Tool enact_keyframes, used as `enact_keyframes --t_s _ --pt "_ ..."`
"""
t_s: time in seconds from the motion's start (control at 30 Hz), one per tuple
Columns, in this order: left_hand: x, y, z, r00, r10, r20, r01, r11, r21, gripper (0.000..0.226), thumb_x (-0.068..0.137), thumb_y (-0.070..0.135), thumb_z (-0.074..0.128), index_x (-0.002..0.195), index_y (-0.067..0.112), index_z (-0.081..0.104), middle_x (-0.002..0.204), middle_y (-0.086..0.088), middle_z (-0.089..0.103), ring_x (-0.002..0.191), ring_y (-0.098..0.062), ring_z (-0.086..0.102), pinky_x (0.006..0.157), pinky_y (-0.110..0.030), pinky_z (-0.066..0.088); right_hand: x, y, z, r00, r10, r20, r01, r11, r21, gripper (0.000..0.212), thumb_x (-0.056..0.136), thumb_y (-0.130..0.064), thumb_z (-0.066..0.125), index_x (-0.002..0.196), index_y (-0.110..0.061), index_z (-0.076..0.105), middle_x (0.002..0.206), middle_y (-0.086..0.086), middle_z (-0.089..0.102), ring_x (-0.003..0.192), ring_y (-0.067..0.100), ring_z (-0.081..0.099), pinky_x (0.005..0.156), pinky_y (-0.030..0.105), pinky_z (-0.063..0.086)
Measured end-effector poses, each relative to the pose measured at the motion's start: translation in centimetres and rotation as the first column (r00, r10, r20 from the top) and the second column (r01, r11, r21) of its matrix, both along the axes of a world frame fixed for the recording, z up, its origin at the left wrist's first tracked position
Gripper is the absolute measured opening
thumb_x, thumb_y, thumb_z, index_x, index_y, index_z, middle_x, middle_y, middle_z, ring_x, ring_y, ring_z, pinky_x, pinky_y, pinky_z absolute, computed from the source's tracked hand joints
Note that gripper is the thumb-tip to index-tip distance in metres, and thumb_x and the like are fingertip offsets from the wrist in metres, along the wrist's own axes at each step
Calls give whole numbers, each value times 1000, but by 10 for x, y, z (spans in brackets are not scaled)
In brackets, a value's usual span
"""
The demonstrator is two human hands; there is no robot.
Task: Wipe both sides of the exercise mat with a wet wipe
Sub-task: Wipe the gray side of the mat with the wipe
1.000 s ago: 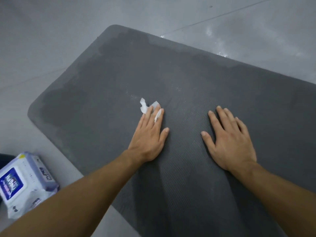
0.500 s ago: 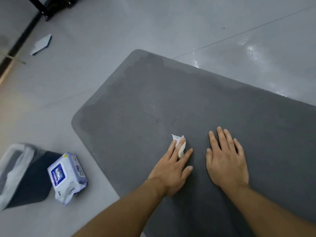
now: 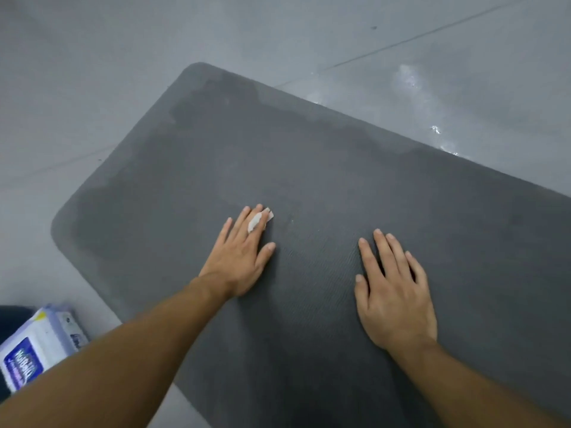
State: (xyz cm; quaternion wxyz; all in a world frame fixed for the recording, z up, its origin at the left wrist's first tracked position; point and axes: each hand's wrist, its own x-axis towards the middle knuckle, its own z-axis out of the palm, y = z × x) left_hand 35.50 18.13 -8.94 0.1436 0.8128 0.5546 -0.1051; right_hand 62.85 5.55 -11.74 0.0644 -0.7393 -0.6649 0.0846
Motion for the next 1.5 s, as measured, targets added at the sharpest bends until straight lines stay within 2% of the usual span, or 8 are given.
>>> enact_keyframes --t_s 0.2,0.37,0.57,0.67,0.83,1.03,1.23,1.5 --pt "30 29 -8 974 -151 168 149 989 26 74 104 56 18 166 17 13 174 3 2 159 -12 -10 129 -38 -2 1 3 0 999 -12 36 13 999 -35 62 105 -41 29 163 -19 32 172 5 23 159 22 18 126 47 24" --pt "73 16 -8 788 -590 176 597 802 13 68 108 52 18 166 17 10 174 2 0 159 -14 -10 130 -40 0 4 3 1 999 -14 45 17 998 -68 62 105 -40 34 164 -20 30 173 5 19 160 21 14 127 45 19" --pt "29 66 -13 642 -763 79 762 646 48 66 110 49 21 166 15 10 174 -1 -1 160 -20 -5 130 -41 5 4 2 1 999 -12 41 15 998 -67 61 106 -39 33 163 -18 32 172 7 21 160 23 17 127 46 21" --pt "3 97 -12 747 -654 123 651 756 64 68 108 48 25 166 17 8 174 1 1 160 -18 -1 129 -40 7 2 1 1 999 -11 32 13 998 -59 61 106 -38 32 163 -18 32 172 8 23 159 24 18 126 46 21" --pt "-77 154 -20 973 -217 85 204 969 140 70 104 52 23 165 19 12 173 1 10 159 -13 2 126 -33 -3 2 0 0 1000 -3 19 4 998 -57 61 106 -39 31 163 -19 32 172 7 22 160 23 18 126 47 23" --pt "-116 183 -26 949 228 218 -267 948 172 70 102 51 24 159 10 25 165 -21 27 151 -44 23 119 -65 23 4 0 -3 999 -7 31 8 999 -32 62 105 -41 32 164 -22 29 173 2 20 160 19 16 126 43 21" --pt "-60 116 -33 938 -227 261 187 968 170 74 104 53 21 164 10 22 173 -4 5 160 -24 0 128 -50 16 3 1 -4 996 -12 89 14 1000 -14 61 105 -41 30 164 -24 29 172 -1 22 159 16 17 125 41 19" --pt "-27 -7 -16 693 -705 150 695 709 124 69 108 55 22 165 16 18 174 2 -5 157 -16 -19 129 -40 -5 -30 8 8 988 -151 44 155 979 -133 70 102 -59 20 163 -27 33 172 -6 20 159 13 12 126 36 11"
